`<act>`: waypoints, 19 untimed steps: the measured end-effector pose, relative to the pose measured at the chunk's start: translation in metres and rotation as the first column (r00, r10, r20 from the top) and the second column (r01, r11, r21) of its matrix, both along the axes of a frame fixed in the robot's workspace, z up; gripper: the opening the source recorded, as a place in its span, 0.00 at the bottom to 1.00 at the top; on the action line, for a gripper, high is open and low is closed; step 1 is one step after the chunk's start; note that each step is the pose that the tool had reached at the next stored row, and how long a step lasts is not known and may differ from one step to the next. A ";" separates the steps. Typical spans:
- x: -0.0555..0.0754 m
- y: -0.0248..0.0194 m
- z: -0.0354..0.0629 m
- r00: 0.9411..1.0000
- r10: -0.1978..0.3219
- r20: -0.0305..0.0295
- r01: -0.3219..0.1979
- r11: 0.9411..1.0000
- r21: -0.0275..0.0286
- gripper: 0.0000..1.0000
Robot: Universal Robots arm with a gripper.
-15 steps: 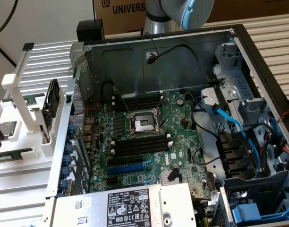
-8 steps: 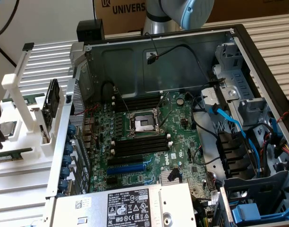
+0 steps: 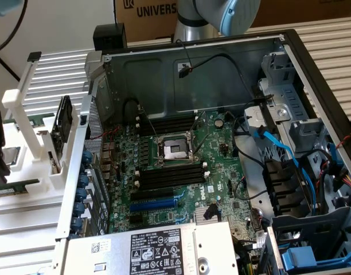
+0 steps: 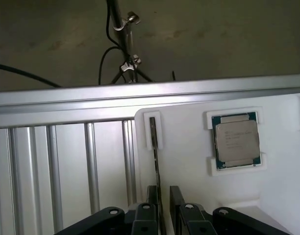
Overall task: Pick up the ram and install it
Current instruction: 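Pick up the ram and move it above insertion slot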
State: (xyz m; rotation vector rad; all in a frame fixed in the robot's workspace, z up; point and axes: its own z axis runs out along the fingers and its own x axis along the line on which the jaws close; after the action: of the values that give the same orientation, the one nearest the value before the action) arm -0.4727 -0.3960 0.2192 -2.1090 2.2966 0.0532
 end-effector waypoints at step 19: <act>0.011 -0.0008 -0.0027 1.000 0.011 -0.026 -0.011 1.000 -0.008 0.25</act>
State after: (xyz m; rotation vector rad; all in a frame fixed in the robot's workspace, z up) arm -0.4620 -0.3968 0.2165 -2.1380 2.3032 0.0730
